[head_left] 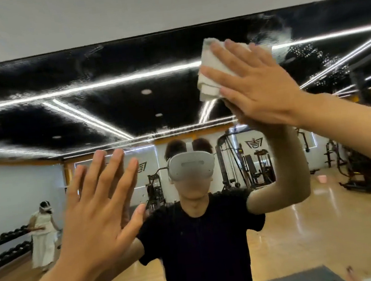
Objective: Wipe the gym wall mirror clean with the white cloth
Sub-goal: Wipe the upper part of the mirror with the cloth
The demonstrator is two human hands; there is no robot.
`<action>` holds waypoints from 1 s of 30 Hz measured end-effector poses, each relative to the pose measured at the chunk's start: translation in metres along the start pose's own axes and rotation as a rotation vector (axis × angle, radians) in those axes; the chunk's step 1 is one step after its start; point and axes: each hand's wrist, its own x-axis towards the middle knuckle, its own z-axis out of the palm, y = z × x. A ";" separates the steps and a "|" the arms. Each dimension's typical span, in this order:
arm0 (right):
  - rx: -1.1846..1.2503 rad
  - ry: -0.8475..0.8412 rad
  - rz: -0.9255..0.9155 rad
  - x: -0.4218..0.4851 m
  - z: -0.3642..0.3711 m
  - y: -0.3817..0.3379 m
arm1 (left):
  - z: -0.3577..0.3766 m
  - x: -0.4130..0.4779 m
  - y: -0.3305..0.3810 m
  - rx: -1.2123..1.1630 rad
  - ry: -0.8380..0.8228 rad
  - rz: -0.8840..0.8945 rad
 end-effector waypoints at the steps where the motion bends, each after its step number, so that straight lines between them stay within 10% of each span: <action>1: 0.000 -0.021 0.039 -0.017 -0.002 0.021 | 0.000 0.001 -0.001 -0.002 -0.006 -0.004; 8: -0.010 -0.033 0.057 -0.050 -0.004 0.063 | -0.010 0.025 0.042 -0.067 0.030 -0.202; 18: 0.026 0.017 -0.102 -0.045 -0.001 0.106 | 0.004 0.094 0.108 0.050 -0.054 0.132; 25: 0.098 0.118 0.264 -0.007 0.001 0.061 | 0.008 0.095 0.121 0.057 -0.041 0.076; 30: 0.091 0.094 -0.071 0.042 0.001 -0.013 | 0.004 0.093 0.114 0.035 -0.039 0.106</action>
